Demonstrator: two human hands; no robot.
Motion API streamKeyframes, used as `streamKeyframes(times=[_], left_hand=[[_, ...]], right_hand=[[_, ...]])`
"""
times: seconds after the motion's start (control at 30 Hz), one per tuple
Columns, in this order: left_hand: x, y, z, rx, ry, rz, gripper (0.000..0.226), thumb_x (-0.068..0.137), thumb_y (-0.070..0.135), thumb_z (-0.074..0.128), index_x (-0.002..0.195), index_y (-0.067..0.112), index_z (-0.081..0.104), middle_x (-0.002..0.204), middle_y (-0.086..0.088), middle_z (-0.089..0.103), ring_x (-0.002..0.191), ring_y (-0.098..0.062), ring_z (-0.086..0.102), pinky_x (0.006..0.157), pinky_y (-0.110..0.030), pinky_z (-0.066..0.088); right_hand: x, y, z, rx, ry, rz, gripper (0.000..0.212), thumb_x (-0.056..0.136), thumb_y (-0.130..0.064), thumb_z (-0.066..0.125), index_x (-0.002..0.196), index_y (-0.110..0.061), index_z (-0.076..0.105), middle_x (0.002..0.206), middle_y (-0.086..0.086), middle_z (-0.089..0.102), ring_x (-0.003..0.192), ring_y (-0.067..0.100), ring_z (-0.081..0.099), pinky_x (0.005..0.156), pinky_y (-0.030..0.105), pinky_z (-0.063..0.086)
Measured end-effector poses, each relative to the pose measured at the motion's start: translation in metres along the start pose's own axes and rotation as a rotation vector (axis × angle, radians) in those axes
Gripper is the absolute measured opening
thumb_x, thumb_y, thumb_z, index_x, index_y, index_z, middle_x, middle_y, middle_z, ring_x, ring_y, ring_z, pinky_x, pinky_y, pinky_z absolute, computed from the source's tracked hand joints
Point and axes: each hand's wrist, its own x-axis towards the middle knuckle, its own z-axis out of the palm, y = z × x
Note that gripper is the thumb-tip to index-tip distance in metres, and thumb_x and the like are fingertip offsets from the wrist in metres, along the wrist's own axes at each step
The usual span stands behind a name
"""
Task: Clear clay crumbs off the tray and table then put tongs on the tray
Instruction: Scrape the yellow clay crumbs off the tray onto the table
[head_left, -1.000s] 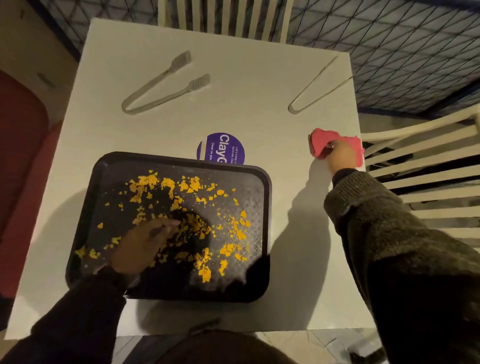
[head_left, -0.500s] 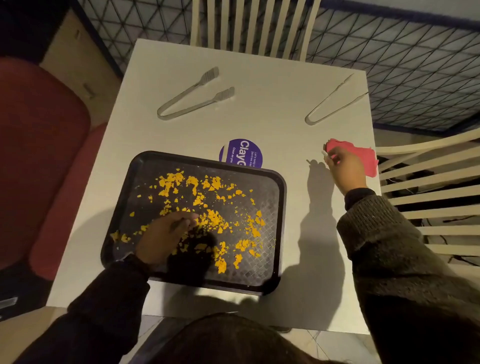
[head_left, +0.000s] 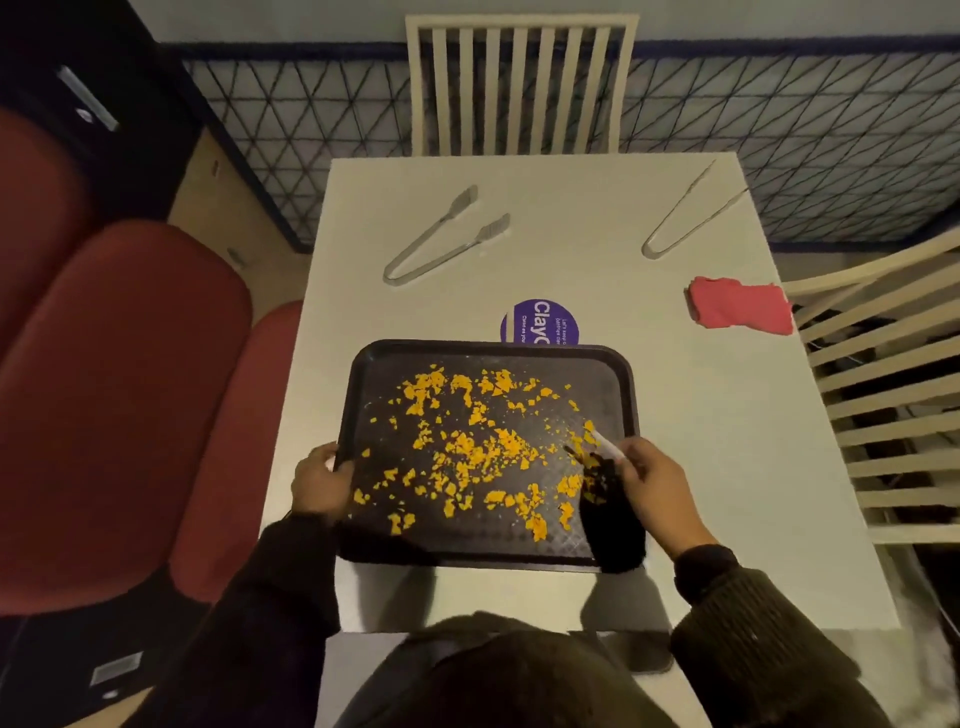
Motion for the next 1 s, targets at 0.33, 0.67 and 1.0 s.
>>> streamKeyframes(times=[0.33, 0.67, 1.0], left_hand=[[0.033, -0.011, 0.005, 0.082, -0.154, -0.03, 0.035, 0.093, 0.012, 0.055, 0.123, -0.005, 0.061, 0.121, -0.027, 0.064, 0.111, -0.044, 0.06, 0.097, -0.045, 0.047], [0.008, -0.011, -0.012, -0.056, -0.095, 0.148, 0.033, 0.102, 0.023, 0.044, 0.126, 0.0, 0.039, 0.124, -0.029, 0.056, 0.112, -0.045, 0.055, 0.092, -0.041, 0.041], [-0.027, -0.002, -0.025, -0.094, -0.089, 0.419, 0.045, 0.106, 0.019, 0.03, 0.151, 0.017, 0.031, 0.145, -0.012, 0.049, 0.128, -0.037, 0.05, 0.104, -0.041, 0.039]], right_hand=[[-0.076, -0.009, 0.054, 0.041, 0.059, 0.138, 0.033, 0.096, -0.008, 0.045, 0.072, -0.029, 0.039, 0.072, -0.006, 0.045, 0.066, 0.013, 0.045, 0.059, 0.023, 0.033], [-0.107, -0.013, 0.064, -0.238, 0.248, 0.194, 0.01, 0.087, -0.016, 0.065, 0.09, -0.015, 0.075, 0.081, 0.0, 0.052, 0.08, 0.02, 0.048, 0.066, 0.03, 0.038], [-0.104, -0.042, 0.084, -0.089, -0.024, 0.099, 0.012, 0.087, -0.019, 0.065, 0.083, -0.014, 0.076, 0.083, 0.004, 0.067, 0.081, 0.019, 0.059, 0.073, 0.03, 0.045]])
